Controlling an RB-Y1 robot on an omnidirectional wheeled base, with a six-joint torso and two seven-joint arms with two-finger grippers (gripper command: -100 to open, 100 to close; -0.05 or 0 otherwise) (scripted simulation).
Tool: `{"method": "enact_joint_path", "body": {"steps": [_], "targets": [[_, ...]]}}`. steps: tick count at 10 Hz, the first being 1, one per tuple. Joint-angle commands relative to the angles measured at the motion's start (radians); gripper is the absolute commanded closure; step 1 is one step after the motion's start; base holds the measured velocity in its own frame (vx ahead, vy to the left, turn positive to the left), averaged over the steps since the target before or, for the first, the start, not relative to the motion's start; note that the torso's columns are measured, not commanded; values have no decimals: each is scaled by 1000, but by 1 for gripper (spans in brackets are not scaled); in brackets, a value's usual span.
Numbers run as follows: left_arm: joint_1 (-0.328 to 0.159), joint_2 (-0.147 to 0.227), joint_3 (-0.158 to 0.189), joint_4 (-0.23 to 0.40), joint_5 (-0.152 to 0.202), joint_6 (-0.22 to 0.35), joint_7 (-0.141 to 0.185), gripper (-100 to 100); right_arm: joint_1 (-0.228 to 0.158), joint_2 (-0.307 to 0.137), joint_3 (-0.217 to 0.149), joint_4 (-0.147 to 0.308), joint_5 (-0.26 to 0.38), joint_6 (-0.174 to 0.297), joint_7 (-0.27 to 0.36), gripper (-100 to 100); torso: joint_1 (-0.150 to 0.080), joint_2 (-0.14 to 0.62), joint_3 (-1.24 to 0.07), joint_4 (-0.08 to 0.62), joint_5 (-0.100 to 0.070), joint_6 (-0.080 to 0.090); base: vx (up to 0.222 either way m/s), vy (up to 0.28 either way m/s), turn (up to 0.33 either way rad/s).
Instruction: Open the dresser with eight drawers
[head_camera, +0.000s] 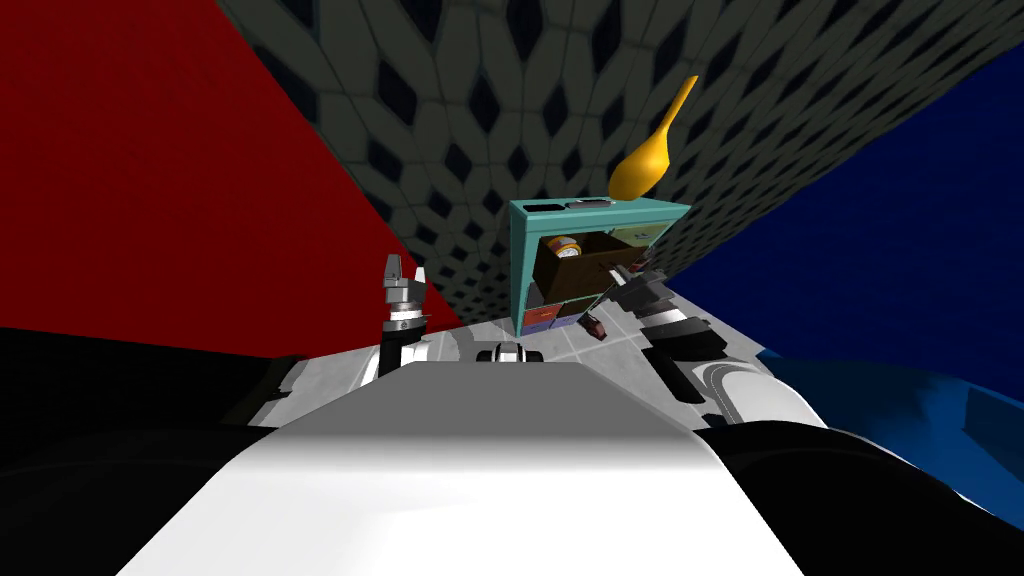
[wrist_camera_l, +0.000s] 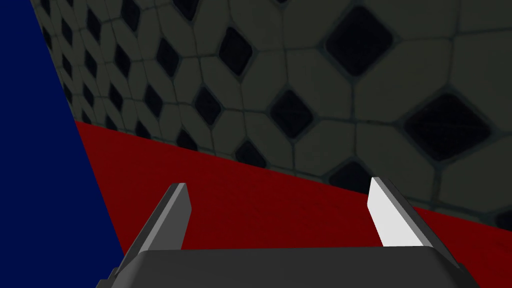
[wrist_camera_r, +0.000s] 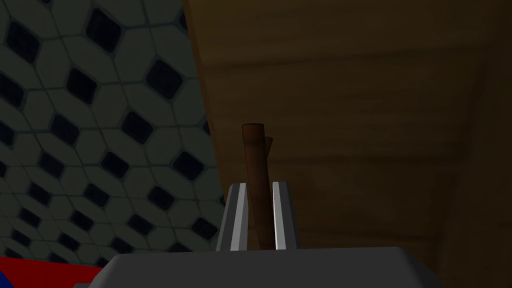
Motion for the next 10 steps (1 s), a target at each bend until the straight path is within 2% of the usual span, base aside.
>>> {"method": "enact_joint_path", "body": {"steps": [1,8,9,10], "targets": [[0,0,0,0,0,0,0,0,25,-40,-61,-32,-28,-1,-55,-100,1,-6,-2,-4,-2,-1,59,14,-140],[0,0,0,0,0,0,0,0,84,-135,-203,-106,-94,-3,-183,-100,3,-1,0,-3,-1,-3,58,20,-83],[0,0,0,0,0,0,0,0,88,-126,-185,-98,-86,-10,-170,-100,4,1,0,0,1,-3,22,5,-17],[0,0,0,0,0,0,0,0,89,-127,-187,-98,-87,-12,-173,0,4,2,2,-2,0,-3,7,-1,1]]}}
